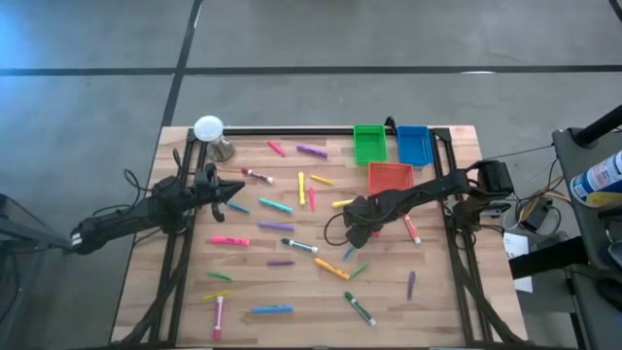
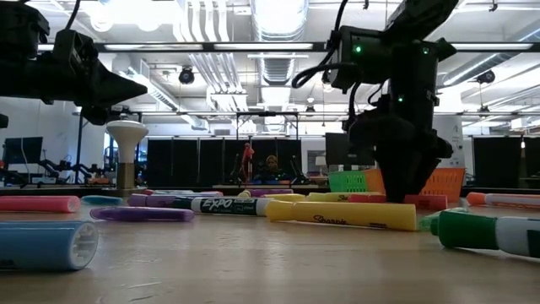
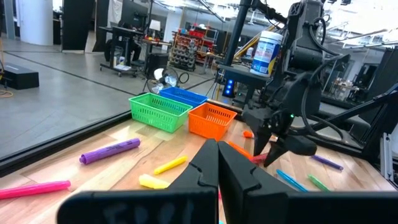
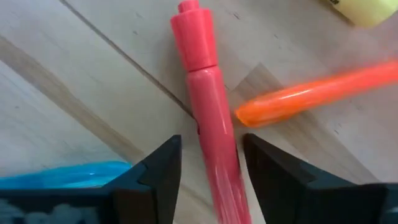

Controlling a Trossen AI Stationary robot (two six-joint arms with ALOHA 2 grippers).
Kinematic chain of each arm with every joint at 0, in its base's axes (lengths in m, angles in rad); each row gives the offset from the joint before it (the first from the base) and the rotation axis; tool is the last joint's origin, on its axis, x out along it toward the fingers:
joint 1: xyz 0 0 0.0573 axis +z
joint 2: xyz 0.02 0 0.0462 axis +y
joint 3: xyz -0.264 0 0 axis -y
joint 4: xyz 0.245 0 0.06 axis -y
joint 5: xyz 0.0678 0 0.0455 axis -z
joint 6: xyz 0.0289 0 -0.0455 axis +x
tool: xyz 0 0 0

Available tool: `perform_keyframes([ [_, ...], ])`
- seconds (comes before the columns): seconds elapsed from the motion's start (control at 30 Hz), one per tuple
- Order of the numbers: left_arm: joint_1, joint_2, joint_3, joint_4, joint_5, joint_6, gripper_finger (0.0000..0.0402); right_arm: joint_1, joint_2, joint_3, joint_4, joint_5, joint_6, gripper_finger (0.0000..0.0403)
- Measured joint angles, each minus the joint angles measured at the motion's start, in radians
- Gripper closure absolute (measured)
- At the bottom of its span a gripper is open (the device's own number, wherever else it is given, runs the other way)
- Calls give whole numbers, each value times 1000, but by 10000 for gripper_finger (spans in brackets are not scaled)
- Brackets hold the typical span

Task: Pick & Place Markers
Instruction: Put the right pink highlighter pen into the orange bin

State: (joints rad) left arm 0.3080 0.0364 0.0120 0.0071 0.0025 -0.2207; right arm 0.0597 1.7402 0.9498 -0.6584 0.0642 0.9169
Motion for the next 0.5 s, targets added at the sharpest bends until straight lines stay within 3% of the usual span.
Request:
perform_keyframes([
  [0.3, 0, 0, 0, 0, 0, 0, 401, 6, -21, 32, 8, -20, -12, 350],
  [0.5, 0, 0, 0, 0, 0, 0, 401, -7, -145, 51, -9, -35, -69, 352],
])
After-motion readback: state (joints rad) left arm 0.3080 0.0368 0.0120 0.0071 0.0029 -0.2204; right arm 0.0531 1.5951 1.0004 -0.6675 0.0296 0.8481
